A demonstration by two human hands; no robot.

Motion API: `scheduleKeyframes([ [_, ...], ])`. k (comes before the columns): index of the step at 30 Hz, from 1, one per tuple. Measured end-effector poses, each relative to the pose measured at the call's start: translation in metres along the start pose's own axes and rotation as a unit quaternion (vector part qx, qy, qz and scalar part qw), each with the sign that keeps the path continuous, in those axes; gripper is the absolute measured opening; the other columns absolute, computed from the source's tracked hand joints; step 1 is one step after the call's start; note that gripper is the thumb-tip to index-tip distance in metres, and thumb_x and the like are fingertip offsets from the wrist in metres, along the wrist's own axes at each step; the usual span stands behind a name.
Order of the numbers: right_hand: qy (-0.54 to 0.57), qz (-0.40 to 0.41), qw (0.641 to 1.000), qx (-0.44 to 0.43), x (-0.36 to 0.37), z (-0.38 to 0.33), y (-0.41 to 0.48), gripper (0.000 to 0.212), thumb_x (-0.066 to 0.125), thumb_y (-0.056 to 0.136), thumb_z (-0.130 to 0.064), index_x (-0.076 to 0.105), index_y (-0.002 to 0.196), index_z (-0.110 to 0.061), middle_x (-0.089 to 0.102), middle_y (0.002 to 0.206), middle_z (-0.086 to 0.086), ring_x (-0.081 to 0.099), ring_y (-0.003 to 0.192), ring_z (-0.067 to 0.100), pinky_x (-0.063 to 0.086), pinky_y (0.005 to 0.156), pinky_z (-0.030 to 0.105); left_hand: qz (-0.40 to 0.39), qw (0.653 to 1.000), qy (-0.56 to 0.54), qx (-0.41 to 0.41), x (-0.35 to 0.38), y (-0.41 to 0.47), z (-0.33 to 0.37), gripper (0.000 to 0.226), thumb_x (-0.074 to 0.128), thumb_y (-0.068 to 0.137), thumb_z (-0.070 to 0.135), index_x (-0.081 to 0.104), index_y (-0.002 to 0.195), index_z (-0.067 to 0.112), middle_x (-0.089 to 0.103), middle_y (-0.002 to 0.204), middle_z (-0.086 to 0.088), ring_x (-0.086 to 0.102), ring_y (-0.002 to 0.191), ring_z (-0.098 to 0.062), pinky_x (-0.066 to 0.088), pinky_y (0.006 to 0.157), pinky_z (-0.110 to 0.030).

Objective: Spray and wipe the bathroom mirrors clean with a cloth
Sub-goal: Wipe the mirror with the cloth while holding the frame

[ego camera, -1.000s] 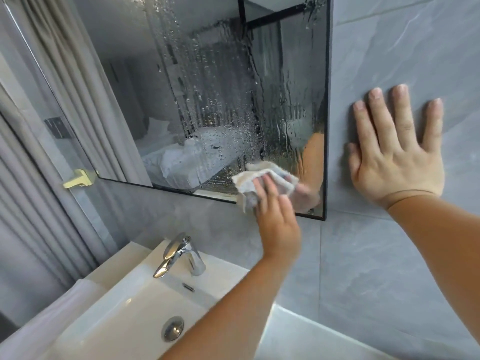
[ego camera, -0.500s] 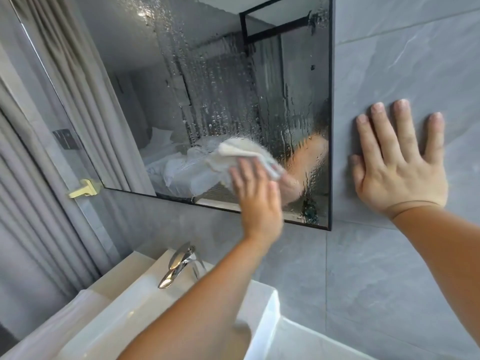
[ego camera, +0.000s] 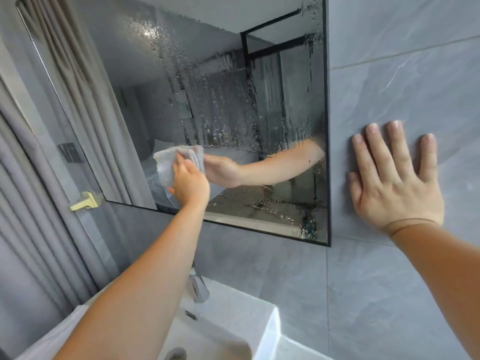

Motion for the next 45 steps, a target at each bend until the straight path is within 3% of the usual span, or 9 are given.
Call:
scheduleKeyframes([
  [5,0.000,0.005,1.000,-0.002,-0.002,0.000,0.001,0.064,0.047,0.106,-0.032,0.029,0.163,-0.010,0.027,0.170,0.010,0.022,0.158,0.033,0.008,0.127,0.061,-0.028,0.987,-0.017,0.155,0.012,-0.065,0.082,0.058,0.018,0.109,0.042,0.024,0.162,0.019,0.016,0.170,-0.008,0.015,0.157,-0.030,0.018,0.126,-0.051],
  [12,0.000,0.006,1.000,-0.003,-0.003,0.000,0.002,0.063,0.048,0.106,-0.031,0.031,0.162,-0.010,0.030,0.168,0.011,0.023,0.158,0.034,0.009,0.127,0.061,-0.105,0.802,0.038,0.586,0.029,-0.196,0.182,0.050,0.036,0.108,0.029,0.040,0.157,0.018,0.029,0.167,-0.008,0.015,0.157,-0.030,0.021,0.127,-0.050],
  [19,-0.003,0.021,1.000,0.003,-0.005,0.000,0.003,0.063,0.050,0.104,-0.032,0.034,0.162,-0.011,0.034,0.167,0.009,0.030,0.155,0.033,0.018,0.125,0.062,0.003,0.992,-0.036,0.122,-0.016,-0.009,0.088,0.052,0.022,0.112,0.031,0.020,0.163,0.025,0.016,0.171,-0.003,0.026,0.154,-0.028,0.026,0.122,-0.043],
  [22,-0.004,0.025,1.000,0.001,-0.006,-0.002,0.002,0.063,0.050,0.104,-0.032,0.035,0.161,-0.011,0.035,0.167,0.009,0.032,0.155,0.032,0.019,0.125,0.061,0.003,0.998,-0.041,-0.044,-0.022,0.014,0.060,0.055,0.014,0.111,0.036,0.017,0.164,0.024,0.018,0.171,-0.004,0.029,0.152,-0.033,0.024,0.121,-0.048],
  [25,-0.003,0.022,1.000,0.001,-0.005,-0.001,0.002,0.064,0.050,0.103,-0.032,0.035,0.161,-0.011,0.035,0.167,0.009,0.032,0.155,0.032,0.020,0.125,0.061,-0.015,0.981,-0.004,0.191,-0.007,-0.047,0.132,0.057,0.013,0.110,0.042,0.015,0.164,0.023,0.008,0.171,0.001,0.009,0.158,-0.030,0.014,0.127,-0.052],
  [31,-0.002,0.017,1.000,0.002,-0.005,0.000,0.002,0.064,0.051,0.104,-0.032,0.034,0.161,-0.011,0.035,0.167,0.008,0.028,0.156,0.030,0.019,0.125,0.061,-0.081,0.769,0.047,0.632,0.021,-0.185,0.234,0.050,0.034,0.109,0.030,0.037,0.158,0.019,0.030,0.166,-0.003,0.015,0.157,-0.035,0.020,0.125,-0.055],
  [36,0.003,0.012,1.000,0.004,-0.003,0.000,0.002,0.063,0.050,0.104,-0.032,0.035,0.161,-0.011,0.034,0.167,0.008,0.027,0.157,0.030,0.020,0.125,0.061,0.023,0.932,-0.018,0.361,-0.020,-0.033,0.205,0.053,0.020,0.110,0.039,0.020,0.163,0.031,0.015,0.171,0.004,0.034,0.150,-0.025,0.051,0.092,-0.023],
  [41,0.005,0.010,1.000,0.000,-0.001,-0.001,0.001,0.062,0.049,0.104,-0.032,0.036,0.161,-0.011,0.035,0.167,0.009,0.030,0.156,0.031,0.025,0.123,0.062,0.013,0.984,-0.158,-0.084,-0.038,0.098,0.091,0.048,0.029,0.107,0.030,0.046,0.149,0.014,0.056,0.145,-0.013,0.059,0.126,-0.035,0.053,0.101,-0.048],
  [45,0.003,0.008,1.000,0.001,-0.001,0.000,0.002,0.061,0.048,0.104,-0.032,0.037,0.160,-0.011,0.035,0.167,0.009,0.029,0.156,0.031,0.026,0.123,0.063,0.048,0.993,-0.106,0.026,-0.044,0.070,0.161,0.060,0.016,0.105,0.043,0.046,0.150,0.016,0.054,0.148,-0.012,0.053,0.132,-0.036,0.044,0.109,-0.049],
])
Point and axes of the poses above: each hand's wrist, its own y-axis towards the middle knuckle, its own x-axis out of the palm, z = x × y, the point moved 10 cm from there along y, towards the middle knuckle
